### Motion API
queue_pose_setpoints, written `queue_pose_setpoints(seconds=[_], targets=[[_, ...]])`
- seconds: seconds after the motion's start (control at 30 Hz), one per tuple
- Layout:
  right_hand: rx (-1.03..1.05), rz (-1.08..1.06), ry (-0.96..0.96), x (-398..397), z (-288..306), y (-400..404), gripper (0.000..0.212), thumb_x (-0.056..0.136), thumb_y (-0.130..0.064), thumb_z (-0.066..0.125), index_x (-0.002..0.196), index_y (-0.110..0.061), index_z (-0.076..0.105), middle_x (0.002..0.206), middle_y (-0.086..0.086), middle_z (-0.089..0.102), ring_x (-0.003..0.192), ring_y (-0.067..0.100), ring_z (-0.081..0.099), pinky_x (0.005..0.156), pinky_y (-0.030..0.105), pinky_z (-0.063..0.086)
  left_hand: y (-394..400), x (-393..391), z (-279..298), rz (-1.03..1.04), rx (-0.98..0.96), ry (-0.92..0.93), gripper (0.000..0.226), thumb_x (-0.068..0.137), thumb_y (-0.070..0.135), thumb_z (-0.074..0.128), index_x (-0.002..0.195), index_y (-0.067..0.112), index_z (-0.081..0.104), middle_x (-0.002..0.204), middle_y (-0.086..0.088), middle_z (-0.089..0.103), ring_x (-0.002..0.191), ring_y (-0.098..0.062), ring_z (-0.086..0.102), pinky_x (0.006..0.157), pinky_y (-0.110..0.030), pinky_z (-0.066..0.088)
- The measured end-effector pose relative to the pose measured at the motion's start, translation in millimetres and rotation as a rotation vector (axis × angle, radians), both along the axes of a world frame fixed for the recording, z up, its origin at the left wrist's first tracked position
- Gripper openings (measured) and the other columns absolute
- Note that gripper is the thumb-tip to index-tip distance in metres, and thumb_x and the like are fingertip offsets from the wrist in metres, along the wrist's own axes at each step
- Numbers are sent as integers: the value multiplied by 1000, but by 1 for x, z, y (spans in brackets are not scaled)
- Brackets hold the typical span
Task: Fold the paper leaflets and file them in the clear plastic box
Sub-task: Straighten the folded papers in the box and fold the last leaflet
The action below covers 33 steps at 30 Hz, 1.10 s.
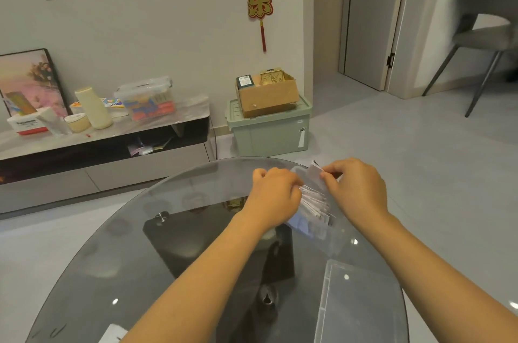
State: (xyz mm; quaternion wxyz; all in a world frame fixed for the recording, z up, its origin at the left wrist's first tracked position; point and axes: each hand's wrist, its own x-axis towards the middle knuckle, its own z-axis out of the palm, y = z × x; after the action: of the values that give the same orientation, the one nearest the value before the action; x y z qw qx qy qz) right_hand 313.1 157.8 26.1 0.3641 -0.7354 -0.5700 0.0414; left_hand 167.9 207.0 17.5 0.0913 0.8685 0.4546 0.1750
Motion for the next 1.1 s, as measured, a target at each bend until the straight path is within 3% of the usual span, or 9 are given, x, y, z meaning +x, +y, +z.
queue_pose_setpoints(seconds=[0.1,0.2,0.43,0.6,0.73,0.83,1.0,1.1], targets=[[-23,-75,-127,0,-5,7,16,90,-24,55,89,-22,72,92,-2,67,81,22,61,62,27,42,11,11,-12,-105,22,122,48,86,26,23,112,17,63,116,3,62,108,-16,49,96,-32,16],[-64,-84,-127,2,-10,15,15,90,-21,55,90,-17,70,94,1,65,83,24,60,65,29,43,20,20,-22,-165,57,235,57,77,31,16,106,14,63,109,0,62,101,-17,49,87,-32,14],[-112,-34,-169,2,-21,23,20,90,-10,49,89,-8,69,93,8,61,75,23,52,61,27,36,25,20,-26,-188,132,292,89,65,45,-7,111,13,62,106,-2,55,103,-16,39,94,-35,18],[-225,5,-303,-2,-27,29,24,92,-4,46,99,-10,69,97,7,54,82,24,58,59,22,37,25,19,-28,-181,133,238,86,64,44,-7,99,12,65,96,-2,55,94,-14,38,93,-33,17],[-286,24,-382,-6,-29,32,16,91,-6,48,81,-11,60,66,-3,30,69,20,43,44,18,16,25,18,-28,-172,120,202,70,71,40,0,83,12,62,83,0,53,83,-14,37,93,-33,19],[-297,43,-398,-8,-27,31,15,88,-3,47,80,-11,56,65,-1,43,68,22,42,45,22,22,24,16,-30,-177,101,164,49,78,31,14,84,15,61,79,1,53,81,-14,38,97,-35,21],[-333,84,-399,-8,-25,30,28,91,-6,42,106,-16,65,86,7,62,74,25,53,49,23,32,24,14,-33,-142,116,96,68,69,39,6,109,14,56,93,-1,60,90,-19,48,96,-34,19],[-301,82,-291,-8,-26,26,34,93,-9,39,119,-17,60,105,8,67,93,26,61,68,27,45,22,16,-30,-140,119,175,80,67,42,-2,112,14,57,94,0,53,91,-16,42,96,-35,20]])
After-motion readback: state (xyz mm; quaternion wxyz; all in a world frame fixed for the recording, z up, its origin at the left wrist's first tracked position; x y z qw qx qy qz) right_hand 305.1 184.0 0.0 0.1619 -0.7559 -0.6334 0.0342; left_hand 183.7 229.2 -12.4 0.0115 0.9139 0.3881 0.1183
